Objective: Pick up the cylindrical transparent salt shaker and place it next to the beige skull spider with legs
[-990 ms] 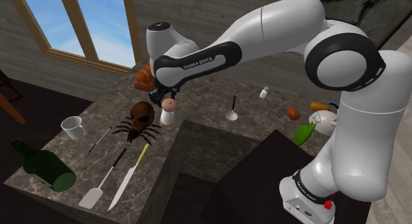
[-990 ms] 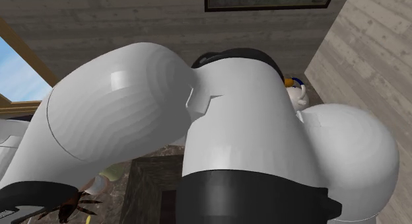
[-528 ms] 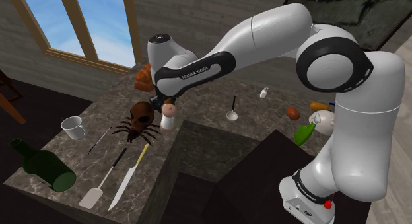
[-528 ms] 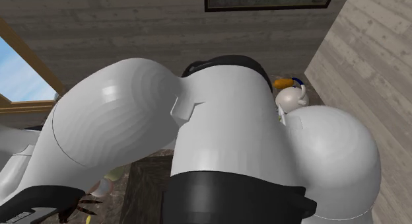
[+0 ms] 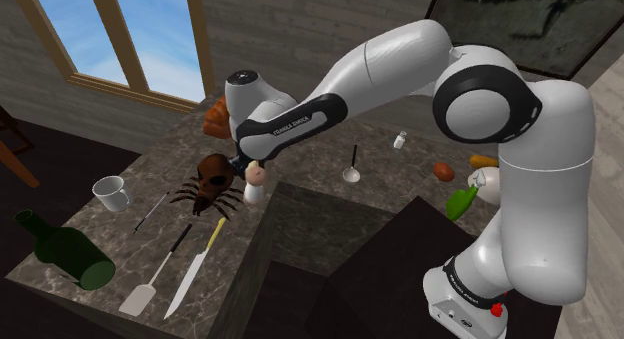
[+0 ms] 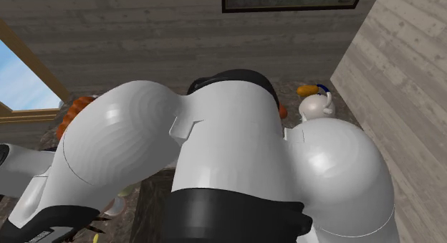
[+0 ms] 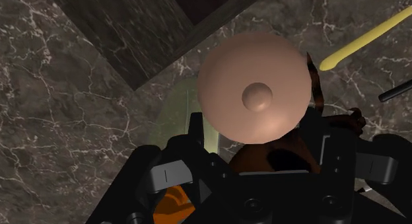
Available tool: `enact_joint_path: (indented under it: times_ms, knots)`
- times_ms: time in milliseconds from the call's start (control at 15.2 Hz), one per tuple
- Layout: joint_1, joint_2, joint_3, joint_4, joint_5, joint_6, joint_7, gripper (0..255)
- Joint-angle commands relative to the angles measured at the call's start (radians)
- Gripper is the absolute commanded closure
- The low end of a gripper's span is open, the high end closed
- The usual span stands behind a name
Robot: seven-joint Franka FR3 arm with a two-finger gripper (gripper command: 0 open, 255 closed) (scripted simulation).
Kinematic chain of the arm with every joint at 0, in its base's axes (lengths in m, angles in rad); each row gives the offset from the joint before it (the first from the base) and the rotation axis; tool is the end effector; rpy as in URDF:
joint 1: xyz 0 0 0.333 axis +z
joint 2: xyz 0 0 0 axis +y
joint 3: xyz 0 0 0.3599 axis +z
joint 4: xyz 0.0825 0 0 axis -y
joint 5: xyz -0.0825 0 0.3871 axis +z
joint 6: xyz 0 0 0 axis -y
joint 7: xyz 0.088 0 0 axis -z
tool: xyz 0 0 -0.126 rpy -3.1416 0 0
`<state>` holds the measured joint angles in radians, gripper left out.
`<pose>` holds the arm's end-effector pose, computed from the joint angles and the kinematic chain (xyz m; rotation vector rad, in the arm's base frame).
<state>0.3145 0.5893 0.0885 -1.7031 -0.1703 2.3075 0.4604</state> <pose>0.6527 0.2640 0.2693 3.0770 0.0625 0.0770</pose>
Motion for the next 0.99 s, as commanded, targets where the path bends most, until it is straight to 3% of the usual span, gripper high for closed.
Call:
enact_joint_path:
  times_ms: [0,528,924]
  knots:
    - [0.002,0.012,-0.002,-0.011,-0.003,0.023,0.005,255]
    - [0.007,0.082,-0.01,-0.009,-0.015,0.091,0.016,255]
    - [0.007,0.082,-0.01,-0.009,-0.015,0.091,0.016,255]
